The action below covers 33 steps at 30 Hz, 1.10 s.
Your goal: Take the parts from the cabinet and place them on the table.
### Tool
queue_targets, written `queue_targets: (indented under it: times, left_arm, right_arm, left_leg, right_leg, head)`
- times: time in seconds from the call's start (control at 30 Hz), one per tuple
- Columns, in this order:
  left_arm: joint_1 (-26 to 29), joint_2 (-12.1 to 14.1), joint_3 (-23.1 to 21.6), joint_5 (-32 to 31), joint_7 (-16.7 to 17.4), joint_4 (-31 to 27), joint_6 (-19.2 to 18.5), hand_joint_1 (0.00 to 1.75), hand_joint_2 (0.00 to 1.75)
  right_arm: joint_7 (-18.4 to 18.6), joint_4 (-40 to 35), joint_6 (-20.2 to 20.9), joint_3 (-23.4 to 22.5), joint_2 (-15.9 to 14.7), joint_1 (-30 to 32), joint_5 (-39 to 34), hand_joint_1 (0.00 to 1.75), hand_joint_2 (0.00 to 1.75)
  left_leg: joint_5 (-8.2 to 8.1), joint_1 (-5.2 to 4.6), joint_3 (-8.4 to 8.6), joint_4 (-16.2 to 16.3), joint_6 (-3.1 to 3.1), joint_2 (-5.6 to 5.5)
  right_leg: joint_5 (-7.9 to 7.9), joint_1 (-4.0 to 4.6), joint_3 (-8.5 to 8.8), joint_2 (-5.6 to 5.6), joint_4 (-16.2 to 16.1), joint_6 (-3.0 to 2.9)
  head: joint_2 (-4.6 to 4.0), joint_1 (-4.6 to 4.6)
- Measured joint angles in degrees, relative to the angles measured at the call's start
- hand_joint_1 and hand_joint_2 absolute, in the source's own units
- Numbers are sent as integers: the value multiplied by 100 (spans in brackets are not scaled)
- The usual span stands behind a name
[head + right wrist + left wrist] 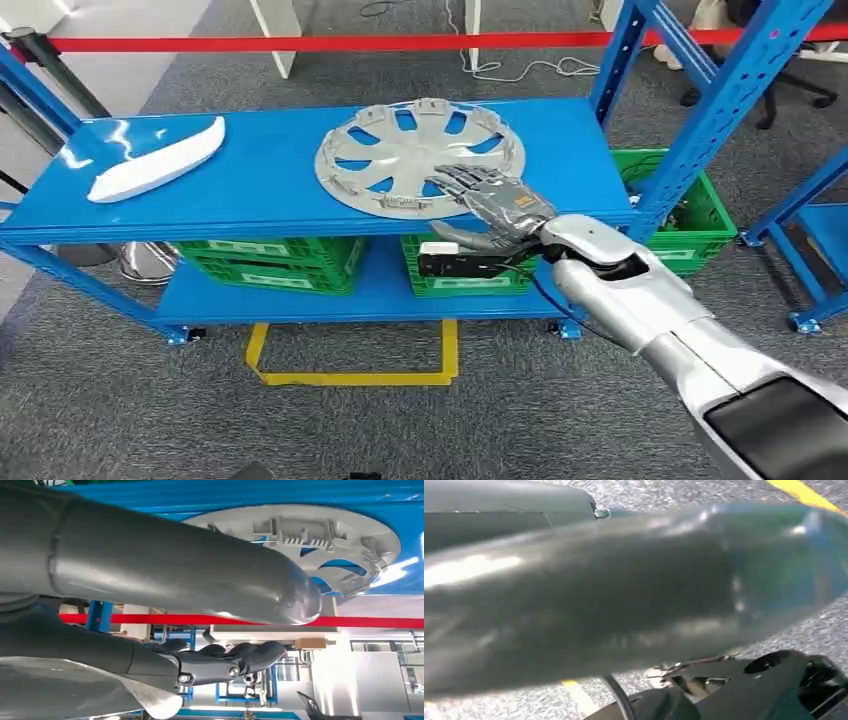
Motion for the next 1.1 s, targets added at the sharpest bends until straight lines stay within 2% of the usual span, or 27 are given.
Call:
queue_targets:
  times: [0.03, 0.07, 0.1, 0.17, 0.2, 0.27, 0.3, 0.33, 0.37, 0.43, 0.47, 0.5, 0.53, 0.6, 0.63, 0.67, 0.77, 0.8, 0.83, 0.87, 0.93, 0.97, 1.0, 1.03, 1.1]
  left_arm:
    - [-1, -2, -2, 0, 0, 0, 0, 0, 0]
    - [-6, 2, -9, 0, 0, 0, 0, 0, 0]
    - [-8, 11, -13, 0, 0, 0, 0, 0, 0]
    - [-23, 28, -20, 0, 9, 0, 0, 0, 0]
    - [-15, 31, -26, 0, 13, 0, 0, 0, 0]
    - [4, 28, -31, 0, 15, 0, 0, 0, 0]
    - [-3, 18, -35, -2, 15, 0, 0, 0, 0]
    - [-10, 9, -37, -2, 13, 0, 0, 0, 0]
    - [-20, 7, -37, -2, 15, 0, 0, 0, 0]
    - [-25, -9, -39, -2, 15, 0, 0, 0, 0]
    - [-24, -13, -39, -2, 15, 0, 0, 0, 0]
    - [-22, -15, -39, -2, 15, 0, 0, 0, 0]
    - [-15, -22, -42, -2, 15, 0, -2, 0, 0]
    - [-11, -28, -42, -2, 15, 0, 0, 0, 0]
    - [-17, -24, -42, 0, 18, 0, 0, 0, 0]
    - [-25, -26, -42, 0, 20, 0, 4, 0, 0]
    - [-7, -26, -42, 0, 46, 0, 4, 0, 0]
    - [-8, -4, -42, 0, 55, 0, 4, 0, 0]
    - [-9, -22, -42, 0, 57, 0, 4, 0, 0]
    - [-14, -28, -42, 0, 61, 0, 4, 0, 0]
    - [-7, -28, -41, 0, 77, 0, 9, 0, 0]
    - [4, -31, -42, 0, 79, 0, 7, 0, 0]
    - [13, -31, -41, 0, 79, 0, 7, 0, 0]
    - [13, -28, -42, 0, 79, 0, 7, 0, 0]
    - [9, -24, -42, 0, 79, 0, 9, 0, 0]
  right_arm:
    - [2, 0, -2, 9, 4, -5, 5, 0, 0]
    - [17, 0, -7, 28, 24, -24, 13, 0, 0]
    - [24, 0, -11, 41, 37, -46, 20, 0, 0]
    - [37, 2, -24, 63, 50, -78, 42, 0, 0]
    - [39, 2, -26, 78, 52, -78, 48, 0, 0]
    - [39, 2, -31, 116, 79, -100, 48, 0, 0]
    - [39, 2, -31, 127, 81, -115, 48, 0, 0]
    - [39, 2, -33, 138, 81, -141, 48, 0, 0]
    - [39, 2, -33, 153, 81, -164, 48, 0, 0]
    - [42, 18, -42, 181, 81, -148, 53, 0, 0]
    - [46, 31, -44, 205, 81, -136, 55, 0, 0]
    - [50, 41, -46, 223, 81, -132, 55, 0, 0]
    - [50, 50, -46, 223, 81, -139, 59, 0, 0]
    - [66, 52, -52, 221, 81, -185, 61, 0, 0]
    - [66, 57, -63, 225, 81, -217, 59, 0, 0]
    - [66, 57, -66, 238, 92, -238, 64, 0, 0]
    - [78, 83, -83, 253, 96, -229, 74, 0, 0]
    - [83, 85, -90, 251, 98, -234, 83, 0, 0]
    - [85, 87, -96, 253, 98, -247, 112, 0, 0]
    - [94, 98, -101, 260, 103, -268, 125, 0, 0]
    - [112, 122, -105, 275, 107, -275, 136, 0, 0]
    - [118, 140, -105, 289, 107, -270, 138, 0, 0]
    - [118, 162, -105, 304, 107, -268, 140, 0, 0]
    - [120, 171, -105, 302, 107, -269, 140, 0, 0]
    - [125, 173, -105, 302, 109, -279, 140, 0, 0]
  left_leg:
    - [205, -7, 73, -260, 26, 0]
    - [622, -27, 287, -887, 84, -1]
    - [945, -52, 470, -1408, 142, -1]
    - [757, -108, 558, -1630, 214, -11]
    - [850, -112, 579, -1575, 216, -12]
    - [851, -102, 619, -1624, 241, -26]
    - [879, -53, 681, -1718, 247, -13]
    - [878, -61, 712, -1750, 263, -16]
    - [870, -61, 716, -1748, 278, -15]
    - [846, -64, 720, -1736, 310, -14]
    - [840, -63, 720, -1726, 314, -14]
    - [819, -58, 725, -1712, 315, -15]
    - [799, -51, 731, -1690, 311, -17]
    - [738, -32, 753, -1622, 266, -25]
    - [709, -42, 743, -1591, 232, -27]
    - [691, -63, 712, -1522, 206, -26]
    - [710, -48, 725, -1542, 160, -18]
    - [659, -45, 698, -1514, 124, -17]
    - [552, -37, 662, -1369, 78, -12]
    - [362, -13, 519, -1015, 43, -11]
    - [11, 21, 120, -129, -3, -11]
    - [-61, 30, -27, 169, -16, -11]
    - [11, 43, -56, 198, -22, -11]
    - [202, 56, 29, -25, -19, -11]
    - [714, 64, 453, -958, 10, -8]
  right_leg:
    - [-23, 0, 33, 1, 0, -1]
    - [-58, 0, 89, 4, -1, 0]
    - [-87, -2, 125, 7, -4, 2]
    - [-113, -2, 118, 9, -17, 43]
    - [-136, -3, 126, 2, -17, 80]
    - [-155, 4, 172, -2, -53, 149]
    - [-248, 0, 115, -11, -14, 166]
    - [-381, 15, 62, -27, 171, 171]
    - [-574, 15, -116, -24, 549, 165]
    - [-889, 15, -585, -24, 1438, 186]
    - [-900, 13, -751, -25, 1683, 211]
    - [-756, 5, -770, -31, 1620, 238]
    - [-517, 0, -666, -36, 1334, 255]
    - [25, -7, -224, -60, 348, 264]
    - [-38, 7, -85, -82, 119, 254]
    - [-46, 12, 0, -69, -12, 219]
    - [-35, 39, -7, -59, 32, 126]
    - [-11, -7, 33, -65, -6, 81]
    - [-17, -9, 51, -69, -9, 51]
    - [-28, -9, 66, -71, -9, 18]
    - [-45, -2, 90, -73, -9, -4]
    - [-54, -2, 97, -71, -8, -9]
    - [-59, -3, 108, -65, -8, -9]
    - [-69, -3, 118, -58, -7, -3]
    - [-102, -6, 168, -54, -7, 24]
  head:
    - [0, 0]
    - [0, 0]
    - [0, 0]
    - [0, -2]
    - [0, 4]
    - [0, 6]
    - [0, 4]
    - [0, 28]
    - [0, 43]
    - [0, 37]
    - [0, 35]
    - [0, 39]
    - [0, 41]
    - [0, 39]
    - [0, 37]
    - [0, 39]
    - [0, 35]
    - [0, 39]
    - [0, 15]
    - [0, -16]
    - [0, -5]
    - [0, -11]
    - [0, -7]
    - [0, -11]
    - [0, -7]
